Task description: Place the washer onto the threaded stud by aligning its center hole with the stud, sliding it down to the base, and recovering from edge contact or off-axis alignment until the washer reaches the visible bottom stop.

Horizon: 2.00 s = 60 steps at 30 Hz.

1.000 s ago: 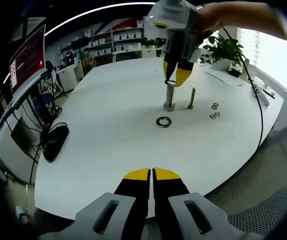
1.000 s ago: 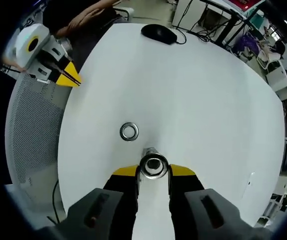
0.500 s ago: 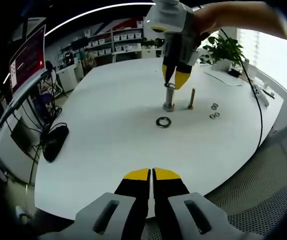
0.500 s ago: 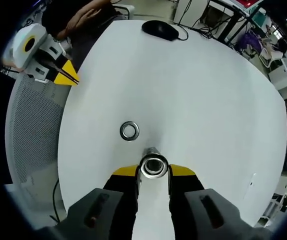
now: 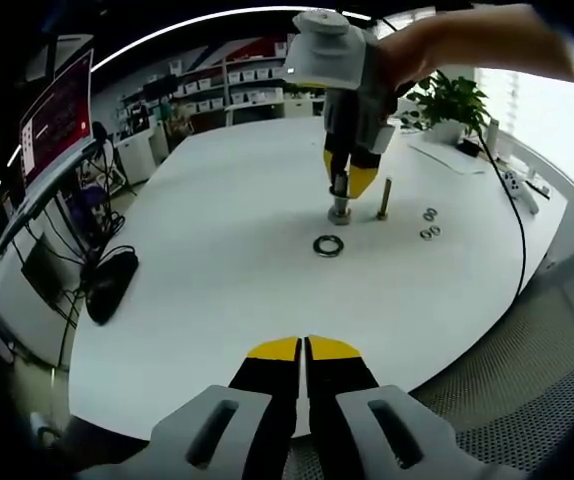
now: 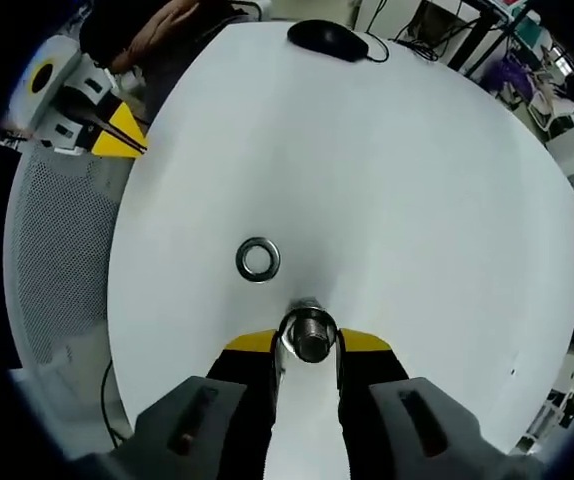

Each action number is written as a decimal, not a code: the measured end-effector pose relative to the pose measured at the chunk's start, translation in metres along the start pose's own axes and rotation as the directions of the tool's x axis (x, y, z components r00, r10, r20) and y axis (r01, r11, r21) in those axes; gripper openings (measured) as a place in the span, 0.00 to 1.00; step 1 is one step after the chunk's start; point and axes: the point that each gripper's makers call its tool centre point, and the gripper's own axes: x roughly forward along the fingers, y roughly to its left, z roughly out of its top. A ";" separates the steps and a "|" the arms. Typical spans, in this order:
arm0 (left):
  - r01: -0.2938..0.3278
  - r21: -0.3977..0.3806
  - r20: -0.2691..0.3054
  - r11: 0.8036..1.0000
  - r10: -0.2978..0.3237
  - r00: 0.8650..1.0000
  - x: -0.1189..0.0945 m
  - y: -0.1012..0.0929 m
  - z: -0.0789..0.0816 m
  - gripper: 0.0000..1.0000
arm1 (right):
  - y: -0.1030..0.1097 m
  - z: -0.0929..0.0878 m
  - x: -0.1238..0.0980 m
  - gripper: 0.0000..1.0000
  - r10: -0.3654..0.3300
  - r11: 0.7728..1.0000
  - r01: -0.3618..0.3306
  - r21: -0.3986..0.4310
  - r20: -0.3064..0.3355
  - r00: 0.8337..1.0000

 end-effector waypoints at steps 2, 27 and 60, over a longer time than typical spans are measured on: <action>0.000 0.000 -0.002 1.000 0.000 1.000 0.000 0.000 -0.001 0.00 | 0.001 -0.001 0.002 0.23 0.004 1.000 -0.004 -0.001 -0.005 1.000; -0.003 -0.002 -0.001 1.000 0.003 1.000 0.002 0.002 -0.003 0.00 | 0.001 -0.007 0.022 0.27 0.009 1.000 -0.009 0.024 0.006 1.000; -0.006 -0.002 -0.005 1.000 0.006 1.000 0.002 0.002 -0.003 0.00 | 0.046 0.039 -0.012 0.37 -0.115 0.980 0.053 0.189 0.335 0.935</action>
